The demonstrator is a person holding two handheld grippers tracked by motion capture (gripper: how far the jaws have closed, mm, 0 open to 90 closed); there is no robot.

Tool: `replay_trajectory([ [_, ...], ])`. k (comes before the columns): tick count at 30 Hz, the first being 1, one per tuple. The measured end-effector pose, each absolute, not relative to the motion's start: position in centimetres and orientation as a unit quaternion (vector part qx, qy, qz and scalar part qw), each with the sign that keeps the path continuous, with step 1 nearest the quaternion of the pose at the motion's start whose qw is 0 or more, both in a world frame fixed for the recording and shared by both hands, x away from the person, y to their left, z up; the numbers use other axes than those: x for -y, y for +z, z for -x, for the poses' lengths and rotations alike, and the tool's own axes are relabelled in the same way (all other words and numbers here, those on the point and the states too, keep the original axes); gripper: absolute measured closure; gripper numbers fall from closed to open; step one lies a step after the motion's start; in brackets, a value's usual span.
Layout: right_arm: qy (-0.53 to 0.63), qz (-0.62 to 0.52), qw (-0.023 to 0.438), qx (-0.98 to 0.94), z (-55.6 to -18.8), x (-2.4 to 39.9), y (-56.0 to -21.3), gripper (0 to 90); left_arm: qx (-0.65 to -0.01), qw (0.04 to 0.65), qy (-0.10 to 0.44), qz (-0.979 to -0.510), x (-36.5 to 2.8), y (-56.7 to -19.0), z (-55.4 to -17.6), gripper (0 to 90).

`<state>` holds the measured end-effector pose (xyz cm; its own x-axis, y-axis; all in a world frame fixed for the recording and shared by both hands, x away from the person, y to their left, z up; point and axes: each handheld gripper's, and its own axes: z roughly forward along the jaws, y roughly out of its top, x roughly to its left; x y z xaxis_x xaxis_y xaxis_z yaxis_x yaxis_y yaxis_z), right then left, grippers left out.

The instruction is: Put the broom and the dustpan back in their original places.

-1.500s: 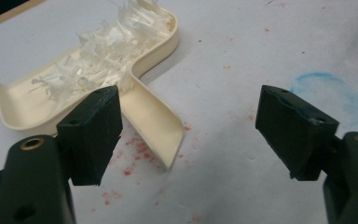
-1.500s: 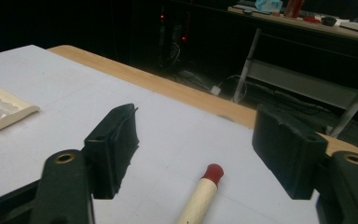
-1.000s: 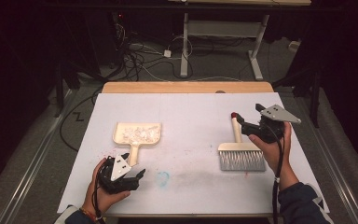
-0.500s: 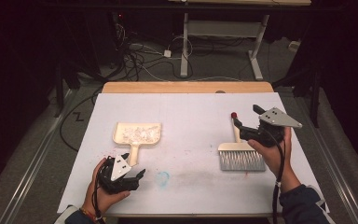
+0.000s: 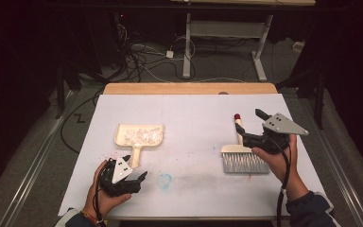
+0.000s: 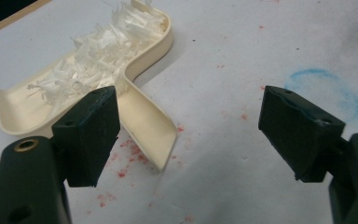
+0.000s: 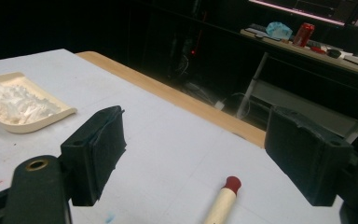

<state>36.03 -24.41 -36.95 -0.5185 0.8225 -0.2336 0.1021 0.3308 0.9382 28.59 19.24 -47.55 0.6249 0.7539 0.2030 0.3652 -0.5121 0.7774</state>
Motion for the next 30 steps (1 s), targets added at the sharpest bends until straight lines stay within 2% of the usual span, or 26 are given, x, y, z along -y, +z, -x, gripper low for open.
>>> replay_trajectory([
  [30,0.471,-0.282,0.374,-0.747,-31.8,25.3,-36.8,20.5,-0.327,0.354,0.283,-0.829,-19.2,-47.5,-28.5,17.1],
])
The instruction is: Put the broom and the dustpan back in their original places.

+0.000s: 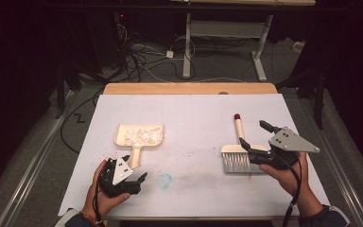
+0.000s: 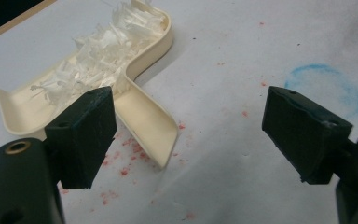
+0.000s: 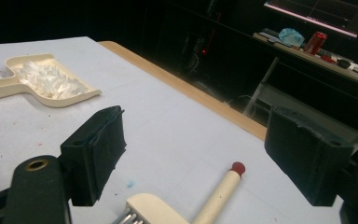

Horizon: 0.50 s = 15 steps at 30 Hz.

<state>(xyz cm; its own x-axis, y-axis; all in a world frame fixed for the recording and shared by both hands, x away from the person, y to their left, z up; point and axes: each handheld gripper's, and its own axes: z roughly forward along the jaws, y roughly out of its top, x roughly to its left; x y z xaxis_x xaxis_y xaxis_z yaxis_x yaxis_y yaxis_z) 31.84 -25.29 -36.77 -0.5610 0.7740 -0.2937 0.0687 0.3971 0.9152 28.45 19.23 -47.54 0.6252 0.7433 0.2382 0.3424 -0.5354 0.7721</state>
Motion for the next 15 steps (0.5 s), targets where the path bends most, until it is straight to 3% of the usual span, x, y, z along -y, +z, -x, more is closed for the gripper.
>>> replay_trajectory([
  [15,0.466,-0.284,0.380,-0.747,-30.1,27.2,-37.3,20.5,-0.324,0.350,0.284,-0.832,-19.1,-47.6,-28.5,17.0],
])
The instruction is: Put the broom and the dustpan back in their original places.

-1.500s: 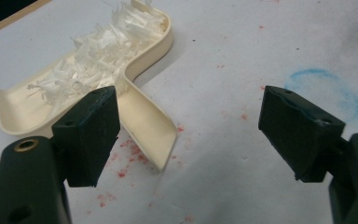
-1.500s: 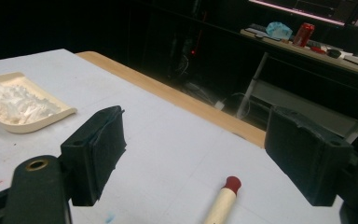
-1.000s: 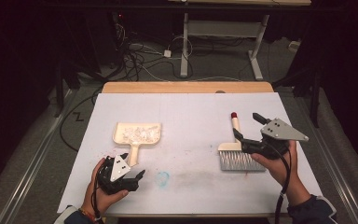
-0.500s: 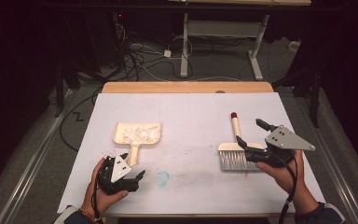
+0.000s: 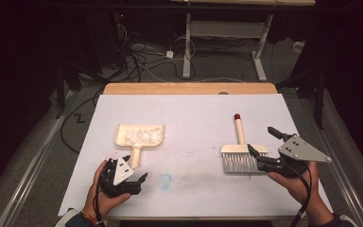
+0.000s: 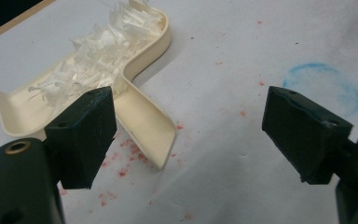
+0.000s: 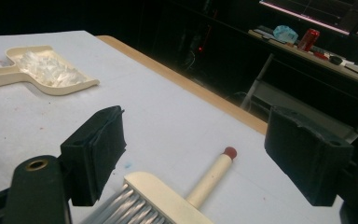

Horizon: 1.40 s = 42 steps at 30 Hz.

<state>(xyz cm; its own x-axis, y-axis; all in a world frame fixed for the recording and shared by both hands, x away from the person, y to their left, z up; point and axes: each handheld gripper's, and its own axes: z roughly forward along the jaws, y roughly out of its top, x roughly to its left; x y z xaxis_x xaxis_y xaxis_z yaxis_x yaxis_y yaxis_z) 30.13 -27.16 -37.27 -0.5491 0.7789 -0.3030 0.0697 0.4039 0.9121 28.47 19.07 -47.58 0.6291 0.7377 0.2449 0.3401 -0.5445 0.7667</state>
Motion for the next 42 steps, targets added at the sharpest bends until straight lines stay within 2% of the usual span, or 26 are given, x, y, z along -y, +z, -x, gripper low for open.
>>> replay_trajectory([
  [14,0.446,-0.292,0.393,-0.750,-29.0,29.1,-39.3,20.5,-0.321,0.349,0.285,-0.833,-18.9,-47.6,-28.6,17.1],
  [33,0.422,-0.316,0.360,-0.770,-27.0,31.6,-44.8,20.5,-0.320,0.348,0.290,-0.832,-18.7,-47.5,-28.6,17.1],
  [42,0.417,-0.313,0.362,-0.773,-26.8,31.6,-45.0,20.5,-0.311,0.345,0.290,-0.837,-18.5,-47.4,-28.2,17.0],
])
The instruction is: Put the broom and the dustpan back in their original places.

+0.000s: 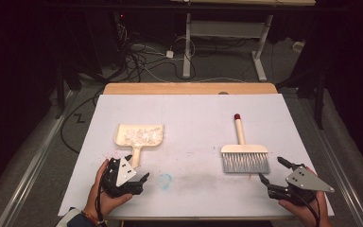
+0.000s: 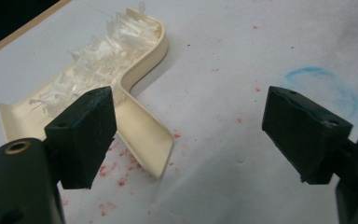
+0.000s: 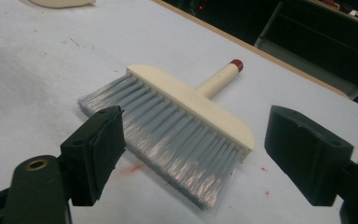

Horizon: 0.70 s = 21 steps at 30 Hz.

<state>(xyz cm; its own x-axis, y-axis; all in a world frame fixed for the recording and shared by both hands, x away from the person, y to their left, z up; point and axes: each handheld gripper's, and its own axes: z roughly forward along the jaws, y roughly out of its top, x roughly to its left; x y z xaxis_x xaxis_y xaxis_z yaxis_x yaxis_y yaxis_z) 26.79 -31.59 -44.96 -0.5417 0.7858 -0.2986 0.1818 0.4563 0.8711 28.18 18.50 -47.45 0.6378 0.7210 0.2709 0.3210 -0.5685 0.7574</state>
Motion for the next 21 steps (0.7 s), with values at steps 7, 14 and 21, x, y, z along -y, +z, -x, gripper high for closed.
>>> replay_trajectory([
  [7,0.409,-0.316,0.365,-0.774,-26.68,31.43,-44.96,20.5,-0.309,0.347,0.289,-0.837,-18.49,-47.46,-28.32,17.0],
  [14,0.409,-0.324,0.366,-0.770,-26.74,31.73,-45.00,20.5,-0.308,0.341,0.289,-0.839,-18.22,-47.48,-28.50,17.0],
  [21,0.411,-0.322,0.371,-0.768,-26.64,31.72,-44.80,20.6,-0.309,0.342,0.290,-0.839,-18.21,-47.49,-28.51,17.0],
])
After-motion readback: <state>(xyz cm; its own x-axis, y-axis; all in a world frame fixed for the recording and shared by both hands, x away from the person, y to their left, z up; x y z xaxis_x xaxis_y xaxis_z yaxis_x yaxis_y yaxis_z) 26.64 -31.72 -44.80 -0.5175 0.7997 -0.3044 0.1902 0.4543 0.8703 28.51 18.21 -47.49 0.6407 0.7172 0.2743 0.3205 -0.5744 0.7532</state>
